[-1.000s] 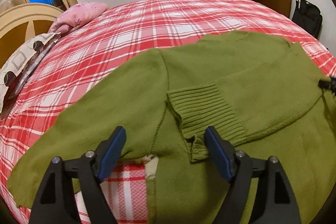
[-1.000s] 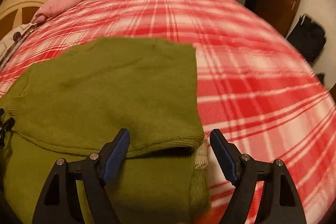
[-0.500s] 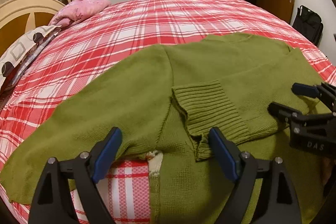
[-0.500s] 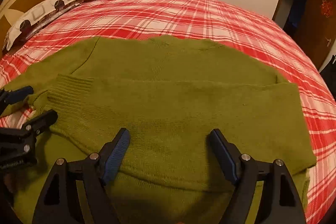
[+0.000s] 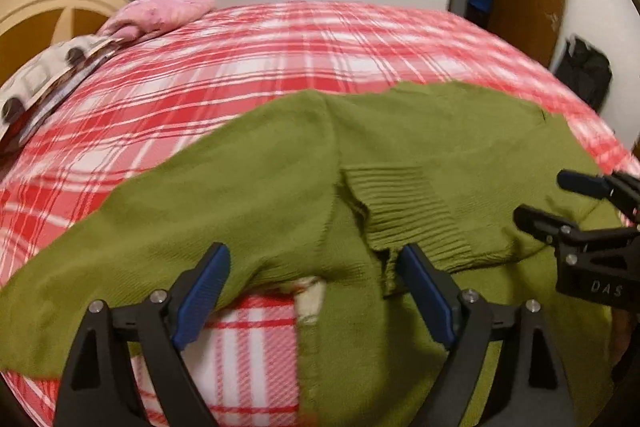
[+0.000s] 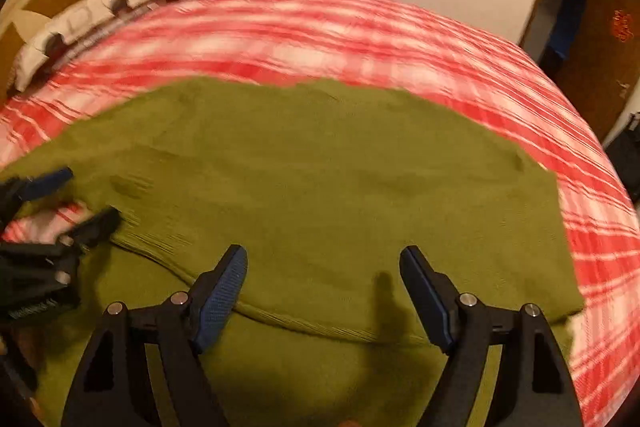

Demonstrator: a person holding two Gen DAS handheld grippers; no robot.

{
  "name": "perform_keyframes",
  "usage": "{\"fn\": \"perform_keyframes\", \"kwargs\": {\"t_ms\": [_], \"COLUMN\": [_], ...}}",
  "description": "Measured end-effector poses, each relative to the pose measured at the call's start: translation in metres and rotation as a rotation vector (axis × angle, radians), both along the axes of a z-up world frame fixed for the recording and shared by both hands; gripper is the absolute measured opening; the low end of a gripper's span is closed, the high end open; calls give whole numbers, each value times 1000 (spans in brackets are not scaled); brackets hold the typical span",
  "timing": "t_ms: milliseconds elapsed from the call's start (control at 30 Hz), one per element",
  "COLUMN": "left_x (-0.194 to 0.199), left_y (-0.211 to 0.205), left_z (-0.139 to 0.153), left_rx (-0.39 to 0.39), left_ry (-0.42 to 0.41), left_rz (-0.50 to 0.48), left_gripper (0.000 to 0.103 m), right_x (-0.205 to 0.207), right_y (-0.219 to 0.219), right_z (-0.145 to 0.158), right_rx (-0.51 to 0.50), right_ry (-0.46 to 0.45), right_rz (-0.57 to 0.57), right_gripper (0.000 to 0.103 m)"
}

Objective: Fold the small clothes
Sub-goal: 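Open the left tool and move it toward the other sleeve, then grasp the other sleeve's ribbed cuff with the left tool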

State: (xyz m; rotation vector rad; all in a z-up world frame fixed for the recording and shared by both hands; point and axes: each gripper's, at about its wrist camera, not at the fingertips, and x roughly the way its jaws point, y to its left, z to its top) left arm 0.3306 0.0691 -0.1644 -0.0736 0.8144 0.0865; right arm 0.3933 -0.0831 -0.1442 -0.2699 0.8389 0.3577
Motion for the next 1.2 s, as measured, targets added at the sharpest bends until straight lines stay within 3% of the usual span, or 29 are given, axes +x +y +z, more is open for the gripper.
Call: {"fn": "perform_keyframes", "kwargs": {"t_ms": [167,233,300,467,567,867,933,1000,1100,1200], "left_x": [-23,-28,-31,-29,-33,-57,-63,-69,-78,-87], "left_y": [28,32,34,37,37,49,54,61,76,99], "left_z": [5,3,1,-2,0,7,10,14,21,29], "left_rx": [-97,-97,-99,-113,-118,-100,-90,-77,-40,8], "left_ry": [-60,-65,-59,-48,-56,-65,-71,-75,-87,-103], "left_rz": [94,103,95,93,97,118,125,140,170,214], "left_gripper": [90,90,90,90,90,90,90,90,94,95], "right_x": [-13,-19,-21,-34,-43,-45,-41,-32,-14,1], "right_y": [38,52,60,75,78,55,50,47,54,67], "right_z": [-3,-10,-17,-18,-18,-11,-2,7,13,6], "right_rx": [35,28,15,-3,-33,60,97,143,176,142], "right_ry": [13,13,15,16,0,85,63,47,46,35], "right_rz": [151,202,212,272,297,313,286,255,211,173], "right_gripper": [78,66,45,11,11,16,28,50,50,50]}}
